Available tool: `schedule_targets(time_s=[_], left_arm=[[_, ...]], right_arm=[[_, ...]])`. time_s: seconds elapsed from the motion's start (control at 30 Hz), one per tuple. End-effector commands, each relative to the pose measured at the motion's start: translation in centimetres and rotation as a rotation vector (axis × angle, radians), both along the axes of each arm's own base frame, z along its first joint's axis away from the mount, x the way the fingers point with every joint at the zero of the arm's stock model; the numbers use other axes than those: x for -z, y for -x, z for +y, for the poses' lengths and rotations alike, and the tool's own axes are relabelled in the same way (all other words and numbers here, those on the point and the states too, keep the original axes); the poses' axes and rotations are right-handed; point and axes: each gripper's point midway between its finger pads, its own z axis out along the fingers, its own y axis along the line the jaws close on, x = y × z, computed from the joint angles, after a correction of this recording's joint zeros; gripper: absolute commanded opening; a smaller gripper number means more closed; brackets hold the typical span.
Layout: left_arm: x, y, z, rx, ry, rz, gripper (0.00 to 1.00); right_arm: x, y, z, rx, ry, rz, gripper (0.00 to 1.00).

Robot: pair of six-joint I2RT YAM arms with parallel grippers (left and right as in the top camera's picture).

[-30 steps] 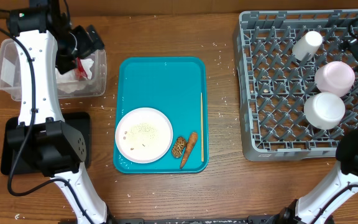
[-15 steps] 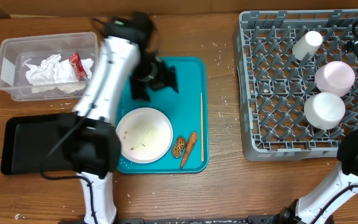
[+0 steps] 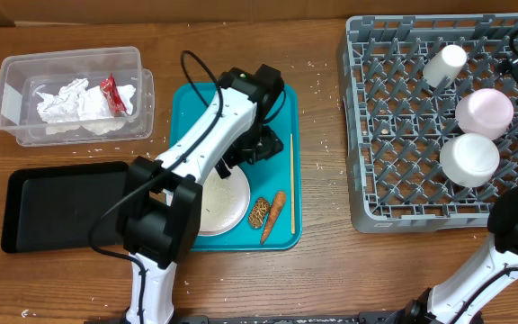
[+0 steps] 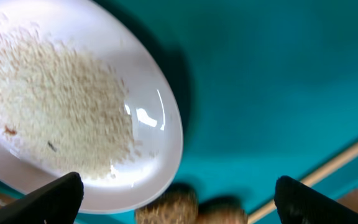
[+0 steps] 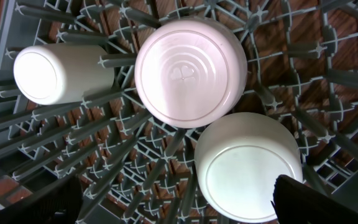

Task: Sort waste into correct bins and load items into the dishwasher
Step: 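Swing left gripper to the white plate and grasp its rim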

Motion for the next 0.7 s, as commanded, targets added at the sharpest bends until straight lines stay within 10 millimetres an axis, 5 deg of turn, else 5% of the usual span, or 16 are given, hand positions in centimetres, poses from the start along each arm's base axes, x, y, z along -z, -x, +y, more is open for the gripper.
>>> schedule_targets(time_s=[0.0, 0.3, 0.67], left_arm=[[0.8, -1.1, 1.4, -0.094, -0.048, -0.066, 1.00], [4.2, -0.6, 0.1, -0.117, 0.025, -0.067, 1.00], [5.9, -0.6, 0.2, -0.117, 0.032, -0.089, 0.60]], right_arm=[[-1.6, -0.1, 0.0, 0.004, 0.014, -0.042, 1.00], [-1.6, -0.1, 0.0, 0.004, 0.014, -0.042, 1.00], [-1.6, -0.1, 0.0, 0.004, 0.014, -0.042, 1.00]])
